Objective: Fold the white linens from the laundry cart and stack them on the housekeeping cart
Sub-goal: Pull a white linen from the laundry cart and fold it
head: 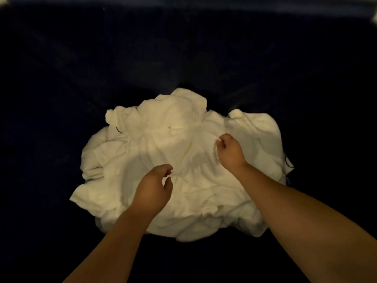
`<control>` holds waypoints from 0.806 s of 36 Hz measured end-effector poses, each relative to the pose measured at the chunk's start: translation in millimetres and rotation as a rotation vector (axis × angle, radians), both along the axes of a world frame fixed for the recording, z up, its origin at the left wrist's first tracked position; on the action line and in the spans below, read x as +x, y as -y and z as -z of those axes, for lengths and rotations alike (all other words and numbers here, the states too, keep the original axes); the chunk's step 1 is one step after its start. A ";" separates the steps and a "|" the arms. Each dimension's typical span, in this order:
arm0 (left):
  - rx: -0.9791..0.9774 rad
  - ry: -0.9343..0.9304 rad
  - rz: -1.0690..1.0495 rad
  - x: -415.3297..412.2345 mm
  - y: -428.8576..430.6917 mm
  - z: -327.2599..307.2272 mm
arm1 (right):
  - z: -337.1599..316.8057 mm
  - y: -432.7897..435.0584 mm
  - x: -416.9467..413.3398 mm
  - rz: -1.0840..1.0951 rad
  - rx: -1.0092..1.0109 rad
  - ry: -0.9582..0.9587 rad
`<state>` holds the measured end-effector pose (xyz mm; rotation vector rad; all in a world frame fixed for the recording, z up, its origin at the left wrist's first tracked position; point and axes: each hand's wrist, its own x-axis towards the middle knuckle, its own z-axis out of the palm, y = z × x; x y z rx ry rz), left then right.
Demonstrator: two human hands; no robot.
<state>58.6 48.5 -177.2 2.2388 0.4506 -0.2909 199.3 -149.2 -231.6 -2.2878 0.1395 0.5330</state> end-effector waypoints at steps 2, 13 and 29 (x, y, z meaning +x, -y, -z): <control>0.002 0.067 0.019 13.6 5.9 -12.9 | -32.0 7.0 5.0 -0.021 0.070 0.020; -0.078 0.223 0.293 90.4 70.5 -138.6 | -279.4 61.4 24.2 -0.640 0.057 0.164; -0.113 0.284 0.378 90.5 140.5 -353.0 | -499.0 148.7 8.9 -0.817 -0.089 0.598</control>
